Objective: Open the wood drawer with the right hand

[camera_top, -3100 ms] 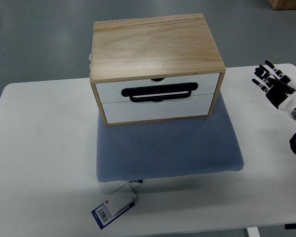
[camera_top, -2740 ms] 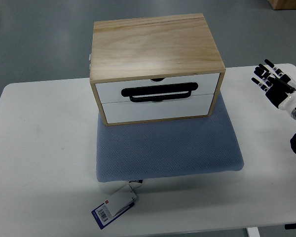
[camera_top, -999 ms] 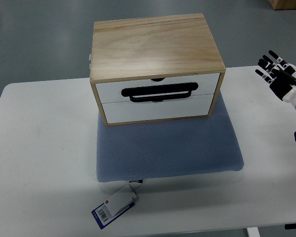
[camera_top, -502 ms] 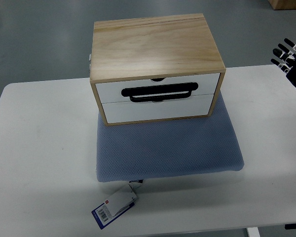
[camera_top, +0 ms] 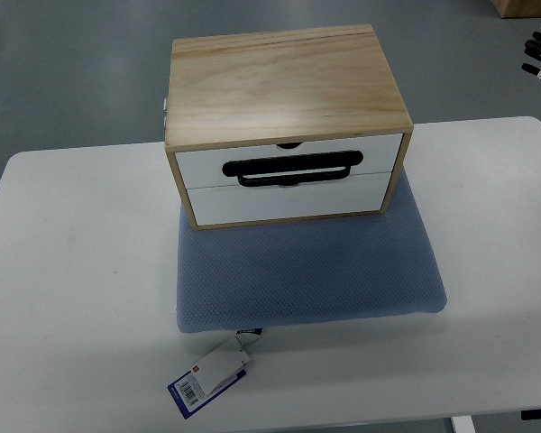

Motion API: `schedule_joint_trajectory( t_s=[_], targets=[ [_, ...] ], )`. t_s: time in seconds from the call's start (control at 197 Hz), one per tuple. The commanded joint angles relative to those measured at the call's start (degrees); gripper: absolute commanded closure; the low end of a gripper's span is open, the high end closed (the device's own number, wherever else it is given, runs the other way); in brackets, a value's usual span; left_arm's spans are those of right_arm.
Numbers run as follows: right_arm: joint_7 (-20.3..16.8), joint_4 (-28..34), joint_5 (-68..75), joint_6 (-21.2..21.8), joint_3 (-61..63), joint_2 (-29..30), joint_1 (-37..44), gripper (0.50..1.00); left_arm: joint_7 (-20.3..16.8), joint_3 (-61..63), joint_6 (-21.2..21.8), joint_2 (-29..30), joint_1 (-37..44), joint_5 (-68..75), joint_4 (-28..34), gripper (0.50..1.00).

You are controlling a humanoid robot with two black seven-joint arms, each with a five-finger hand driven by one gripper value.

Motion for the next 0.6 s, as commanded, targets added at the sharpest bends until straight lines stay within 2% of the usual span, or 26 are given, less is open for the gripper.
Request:
schedule_joint_trajectory(
  t_s=[0.0,0.142,0.244,0.294,0.299,0.33,0.594],
  targets=[
    [0.0,1.2,-0.4,5.1,-2.2,-3.0,3.1,0.568,0.0,0.0,0.0,0.0,0.0,0.0,0.0,0.5],
    [-0.1,3.4,-0.5,7.8,-9.7,-5.7,10.5,0.568,0.0,0.0,0.0,0.0,0.0,0.0,0.0,0.5],
    [-0.1,5.3,-1.1,9.2,-17.9,-7.0,18.7,0.568,0.0,0.0,0.0,0.0,0.0,0.0,0.0,0.5],
    [-0.1,5.3,-1.1,9.2,-17.9,-7.0,18.8,0.568,0.0,0.0,0.0,0.0,0.0,0.0,0.0,0.5],
    [-0.1,6.2,-1.7,10.5,-21.9,-7.2,22.8,0.568,0.0,0.0,0.0,0.0,0.0,0.0,0.0,0.5],
    [-0.1,6.7,-2.4,11.2,-23.9,-7.2,25.1,0.568,0.0,0.0,0.0,0.0,0.0,0.0,0.0,0.5],
    [-0.1,7.2,-8.5,18.8,-39.1,-6.4,41.4,0.568,0.0,0.0,0.0,0.0,0.0,0.0,0.0,0.5]
  ],
)
